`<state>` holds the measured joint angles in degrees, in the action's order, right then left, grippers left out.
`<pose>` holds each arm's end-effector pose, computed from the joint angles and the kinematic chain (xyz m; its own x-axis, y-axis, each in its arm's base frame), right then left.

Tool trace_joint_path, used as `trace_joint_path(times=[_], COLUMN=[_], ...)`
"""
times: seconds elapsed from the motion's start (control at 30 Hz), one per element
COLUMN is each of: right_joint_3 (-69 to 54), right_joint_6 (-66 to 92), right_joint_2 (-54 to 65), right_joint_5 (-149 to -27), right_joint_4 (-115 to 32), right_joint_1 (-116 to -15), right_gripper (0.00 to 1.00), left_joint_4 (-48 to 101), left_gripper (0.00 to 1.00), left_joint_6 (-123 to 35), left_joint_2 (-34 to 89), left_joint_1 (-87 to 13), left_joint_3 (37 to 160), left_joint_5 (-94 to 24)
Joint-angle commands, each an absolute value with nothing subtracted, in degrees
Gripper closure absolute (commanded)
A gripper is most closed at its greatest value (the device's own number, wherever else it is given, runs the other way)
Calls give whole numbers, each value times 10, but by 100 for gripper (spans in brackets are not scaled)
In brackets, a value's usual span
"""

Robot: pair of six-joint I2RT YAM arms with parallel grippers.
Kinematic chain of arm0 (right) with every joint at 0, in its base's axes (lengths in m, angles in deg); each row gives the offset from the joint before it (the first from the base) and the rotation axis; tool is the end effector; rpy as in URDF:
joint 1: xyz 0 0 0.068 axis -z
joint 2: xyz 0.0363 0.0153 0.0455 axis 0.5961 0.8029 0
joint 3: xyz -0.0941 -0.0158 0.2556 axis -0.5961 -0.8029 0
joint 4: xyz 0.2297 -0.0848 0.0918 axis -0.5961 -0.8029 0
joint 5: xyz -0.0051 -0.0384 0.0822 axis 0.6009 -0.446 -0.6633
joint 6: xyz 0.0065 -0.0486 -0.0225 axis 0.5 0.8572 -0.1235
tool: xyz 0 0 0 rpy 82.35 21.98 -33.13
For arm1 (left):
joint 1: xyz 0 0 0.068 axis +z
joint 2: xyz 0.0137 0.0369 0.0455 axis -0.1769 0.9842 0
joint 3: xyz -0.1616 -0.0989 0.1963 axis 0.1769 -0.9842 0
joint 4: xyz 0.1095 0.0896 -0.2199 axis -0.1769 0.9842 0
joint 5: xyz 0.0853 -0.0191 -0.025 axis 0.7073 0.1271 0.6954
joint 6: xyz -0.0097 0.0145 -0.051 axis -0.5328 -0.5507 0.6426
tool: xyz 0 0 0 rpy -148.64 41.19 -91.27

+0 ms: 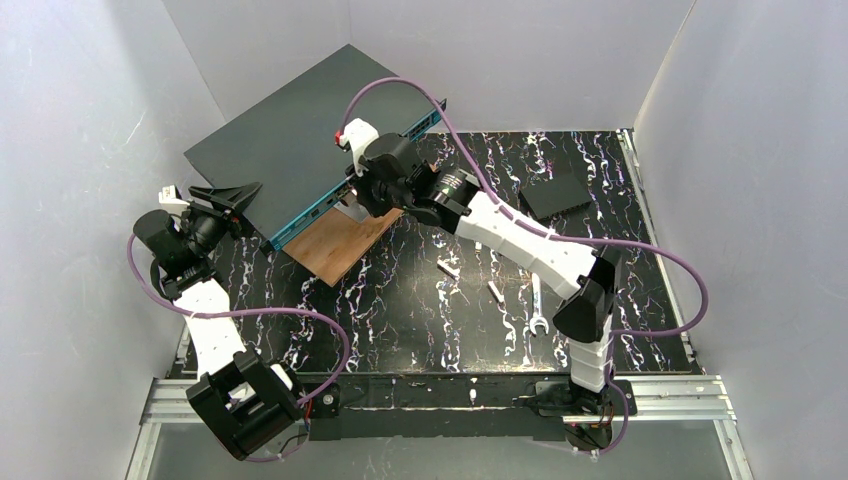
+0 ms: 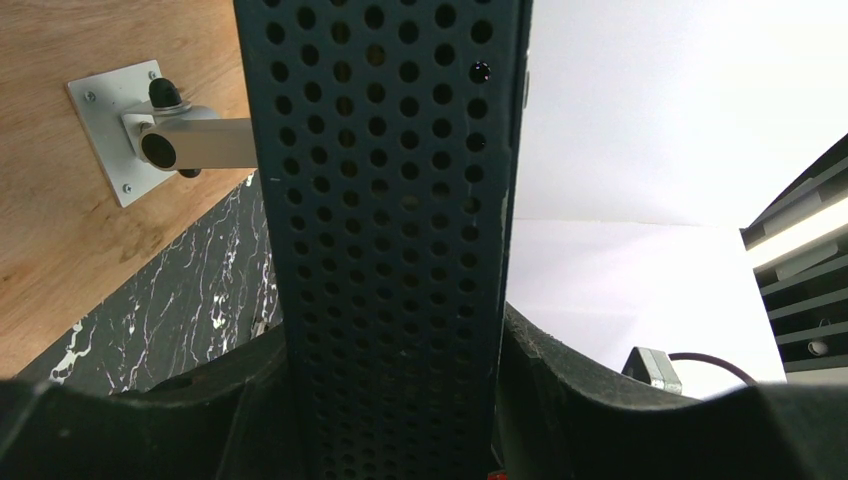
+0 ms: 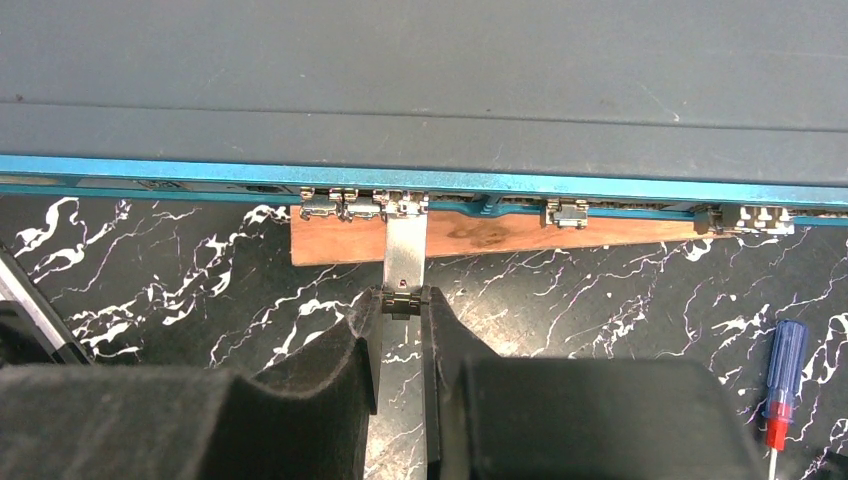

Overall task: Insert the plug into the switch port
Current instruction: Insert the connector into the switch port.

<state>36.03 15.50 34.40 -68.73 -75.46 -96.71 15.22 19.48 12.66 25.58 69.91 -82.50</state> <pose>0.2257 0.3783 0.4135 -0.2697 -0.3222 -0.9075 -0.7389 0.6735 -0.0196 0.2090 0.1143 0.3224 -0.3453 -0.9163 -0.2028 0.0348 0.2034 -0.9785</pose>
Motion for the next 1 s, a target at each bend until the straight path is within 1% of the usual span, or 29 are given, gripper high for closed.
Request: trace_joint_path(times=[0.0, 0.03, 0.43, 0.6, 0.7, 0.8, 0.97], right_joint_3=[332, 323, 315, 320, 320, 339, 377], right_joint_6=[155, 153, 154, 154, 157, 165, 174], right_joint_2=[310, 306, 295, 298, 298, 305, 321], right_joint_5=[-692, -690, -683, -682, -682, -681, -682], right_joint_4=[-625, -612, -553, -541, -529, -533, -555], right_joint_1=[-971, -971, -971, -971, -971, -971, -971], right_gripper=[96, 99, 99, 97, 94, 91, 90], left_joint_4=[169, 169, 169, 169, 169, 169, 169], left_gripper=[100, 100, 100, 100, 100, 100, 100], left_joint_6=[151, 152, 151, 151, 151, 152, 151], left_joint_2=[121, 122, 122, 122, 122, 122, 120], left_joint_1=[250, 250, 250, 249, 249, 249, 249], left_joint_3=[685, 685, 685, 685, 685, 685, 684], left_joint_5=[-865, -865, -865, -865, -865, -865, -864])
